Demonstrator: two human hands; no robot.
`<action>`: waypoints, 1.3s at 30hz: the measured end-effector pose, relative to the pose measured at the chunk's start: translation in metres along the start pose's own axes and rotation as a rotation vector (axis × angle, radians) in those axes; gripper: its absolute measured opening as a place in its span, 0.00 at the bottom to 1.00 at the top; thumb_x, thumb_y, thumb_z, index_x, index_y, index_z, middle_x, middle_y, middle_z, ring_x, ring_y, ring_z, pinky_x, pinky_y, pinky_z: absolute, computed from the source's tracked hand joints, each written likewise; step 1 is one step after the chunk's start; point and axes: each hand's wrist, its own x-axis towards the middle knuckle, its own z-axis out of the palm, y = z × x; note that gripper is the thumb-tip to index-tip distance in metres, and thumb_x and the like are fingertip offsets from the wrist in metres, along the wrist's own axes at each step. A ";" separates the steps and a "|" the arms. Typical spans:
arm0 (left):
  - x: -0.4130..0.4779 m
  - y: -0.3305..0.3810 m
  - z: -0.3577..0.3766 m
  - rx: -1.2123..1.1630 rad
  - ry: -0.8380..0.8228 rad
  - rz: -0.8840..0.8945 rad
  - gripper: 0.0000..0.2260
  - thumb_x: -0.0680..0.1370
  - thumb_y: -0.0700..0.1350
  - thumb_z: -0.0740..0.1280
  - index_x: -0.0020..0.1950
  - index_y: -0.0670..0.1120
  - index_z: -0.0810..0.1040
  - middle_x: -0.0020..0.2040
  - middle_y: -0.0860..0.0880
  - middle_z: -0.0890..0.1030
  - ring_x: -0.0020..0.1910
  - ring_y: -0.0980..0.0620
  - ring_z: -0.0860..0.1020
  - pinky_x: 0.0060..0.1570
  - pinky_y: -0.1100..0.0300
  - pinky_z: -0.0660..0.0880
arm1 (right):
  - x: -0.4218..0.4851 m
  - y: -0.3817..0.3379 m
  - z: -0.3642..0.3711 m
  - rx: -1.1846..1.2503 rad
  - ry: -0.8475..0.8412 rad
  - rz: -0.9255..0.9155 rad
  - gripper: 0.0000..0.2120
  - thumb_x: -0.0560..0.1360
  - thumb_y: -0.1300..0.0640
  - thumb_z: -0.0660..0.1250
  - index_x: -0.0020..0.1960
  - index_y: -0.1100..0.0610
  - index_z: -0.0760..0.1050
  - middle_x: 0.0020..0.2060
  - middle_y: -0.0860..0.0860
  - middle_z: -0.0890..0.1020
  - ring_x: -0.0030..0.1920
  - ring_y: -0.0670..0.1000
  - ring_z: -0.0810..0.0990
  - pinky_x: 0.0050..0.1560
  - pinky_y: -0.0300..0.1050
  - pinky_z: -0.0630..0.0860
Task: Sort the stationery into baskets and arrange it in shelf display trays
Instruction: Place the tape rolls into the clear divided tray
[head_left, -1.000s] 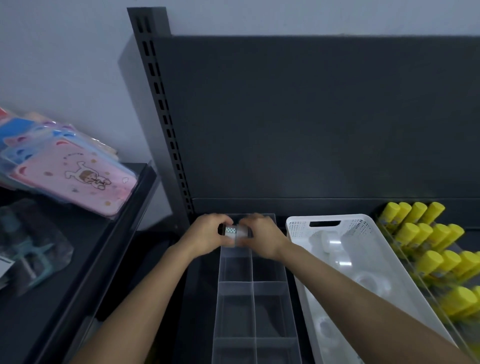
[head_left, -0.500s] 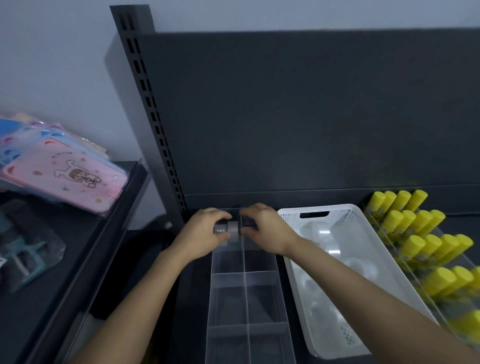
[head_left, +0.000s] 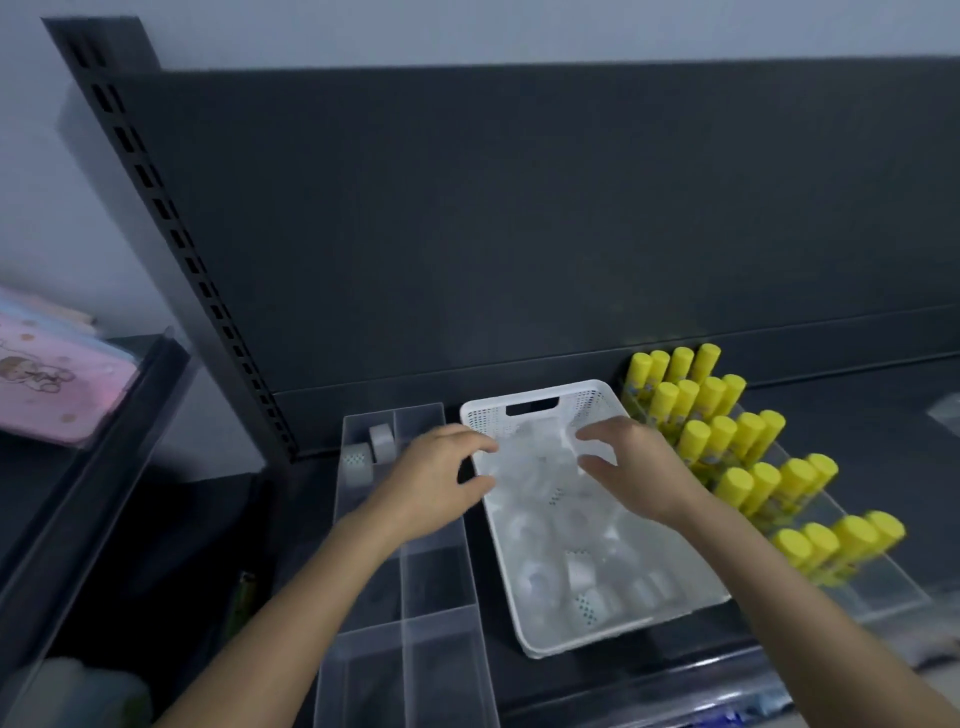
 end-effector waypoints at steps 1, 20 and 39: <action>0.003 0.007 0.005 -0.003 -0.021 0.019 0.16 0.75 0.46 0.70 0.63 0.50 0.78 0.61 0.56 0.77 0.58 0.62 0.72 0.53 0.80 0.61 | -0.005 0.005 -0.001 0.007 -0.019 0.006 0.17 0.76 0.57 0.67 0.64 0.58 0.75 0.62 0.53 0.78 0.63 0.52 0.75 0.62 0.41 0.69; 0.028 0.055 0.071 0.097 -0.220 -0.041 0.22 0.66 0.63 0.66 0.51 0.48 0.80 0.44 0.52 0.76 0.47 0.51 0.75 0.44 0.55 0.75 | -0.019 0.023 0.009 -0.096 -0.228 -0.037 0.20 0.70 0.58 0.71 0.60 0.59 0.74 0.56 0.54 0.78 0.56 0.55 0.76 0.55 0.46 0.72; 0.003 -0.003 -0.005 -0.372 0.092 -0.158 0.19 0.68 0.44 0.76 0.55 0.58 0.78 0.51 0.59 0.80 0.45 0.61 0.80 0.46 0.65 0.78 | 0.011 -0.035 0.018 0.407 0.019 -0.132 0.23 0.70 0.54 0.72 0.64 0.55 0.73 0.52 0.49 0.76 0.52 0.47 0.76 0.48 0.39 0.79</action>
